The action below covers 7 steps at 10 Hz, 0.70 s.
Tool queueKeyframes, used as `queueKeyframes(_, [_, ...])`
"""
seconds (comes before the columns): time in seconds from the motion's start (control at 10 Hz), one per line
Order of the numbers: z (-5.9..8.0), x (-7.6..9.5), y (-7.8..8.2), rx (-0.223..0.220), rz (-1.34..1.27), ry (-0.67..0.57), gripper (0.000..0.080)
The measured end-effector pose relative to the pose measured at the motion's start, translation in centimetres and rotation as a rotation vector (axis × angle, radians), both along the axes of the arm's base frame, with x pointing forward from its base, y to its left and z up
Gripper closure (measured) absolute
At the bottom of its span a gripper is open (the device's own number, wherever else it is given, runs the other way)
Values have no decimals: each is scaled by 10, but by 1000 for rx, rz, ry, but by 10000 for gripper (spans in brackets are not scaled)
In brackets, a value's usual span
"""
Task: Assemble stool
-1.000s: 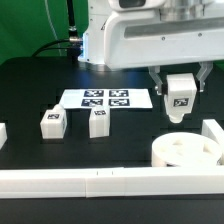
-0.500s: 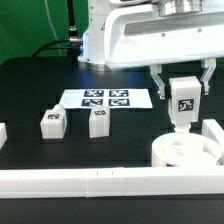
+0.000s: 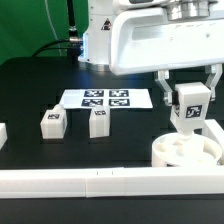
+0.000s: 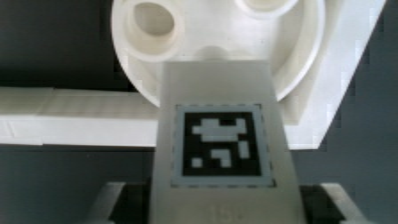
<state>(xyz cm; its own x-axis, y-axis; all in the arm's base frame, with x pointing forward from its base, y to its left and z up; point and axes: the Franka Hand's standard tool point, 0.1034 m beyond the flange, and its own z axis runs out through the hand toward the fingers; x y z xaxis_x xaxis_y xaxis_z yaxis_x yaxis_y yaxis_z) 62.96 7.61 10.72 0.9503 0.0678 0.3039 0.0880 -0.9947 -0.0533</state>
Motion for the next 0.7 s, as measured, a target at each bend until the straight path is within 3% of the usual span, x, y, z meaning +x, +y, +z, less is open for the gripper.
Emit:
queueKeyframes(0.2, [-1,1,3,-6,17,2,462])
queueKeyframes(0.4, [-8,12,18,-26,89,15,462])
queueKeyframes(0.7, [-10,15,19,-34,119,22,462])
